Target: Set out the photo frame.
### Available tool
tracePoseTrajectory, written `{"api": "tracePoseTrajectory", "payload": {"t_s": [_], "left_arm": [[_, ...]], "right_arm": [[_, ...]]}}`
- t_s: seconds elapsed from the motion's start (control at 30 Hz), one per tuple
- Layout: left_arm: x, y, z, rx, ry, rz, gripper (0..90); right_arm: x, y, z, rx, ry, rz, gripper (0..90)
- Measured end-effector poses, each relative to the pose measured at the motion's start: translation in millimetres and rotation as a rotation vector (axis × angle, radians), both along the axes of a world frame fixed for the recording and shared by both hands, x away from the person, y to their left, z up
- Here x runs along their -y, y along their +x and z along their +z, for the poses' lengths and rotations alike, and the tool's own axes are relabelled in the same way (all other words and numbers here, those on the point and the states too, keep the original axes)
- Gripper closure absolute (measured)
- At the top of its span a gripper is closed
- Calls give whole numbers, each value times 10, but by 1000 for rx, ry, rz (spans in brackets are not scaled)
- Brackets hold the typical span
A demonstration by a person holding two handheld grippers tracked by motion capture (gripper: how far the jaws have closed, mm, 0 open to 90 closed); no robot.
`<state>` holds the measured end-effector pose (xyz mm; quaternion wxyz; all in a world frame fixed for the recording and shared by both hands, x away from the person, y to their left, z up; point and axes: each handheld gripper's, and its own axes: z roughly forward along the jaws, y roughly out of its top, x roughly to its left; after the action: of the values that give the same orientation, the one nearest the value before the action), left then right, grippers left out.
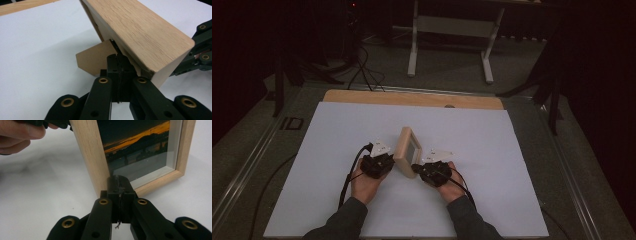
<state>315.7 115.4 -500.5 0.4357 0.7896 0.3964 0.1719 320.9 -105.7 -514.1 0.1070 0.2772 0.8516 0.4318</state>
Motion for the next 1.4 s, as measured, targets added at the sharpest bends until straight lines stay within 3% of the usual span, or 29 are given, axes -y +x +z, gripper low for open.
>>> {"api": "tracePoseTrajectory", "payload": {"t_s": [0.17,0.37,0.7,0.93,1.4], "left_arm": [[-33,-15,3,-1,6,17,839],[-149,-50,28,-5,-23,50,800],[-287,-99,96,-27,-85,72,600],[-337,-101,90,-51,-80,70,551],[-555,-126,228,-70,-198,112,483]], "right_arm": [[2,-7,4,2,-5,-4,854],[2,-49,45,32,-26,0,801],[30,-63,81,43,-32,-9,586],[68,-61,105,51,-32,-15,562],[121,-46,141,60,-21,-23,558]]}}
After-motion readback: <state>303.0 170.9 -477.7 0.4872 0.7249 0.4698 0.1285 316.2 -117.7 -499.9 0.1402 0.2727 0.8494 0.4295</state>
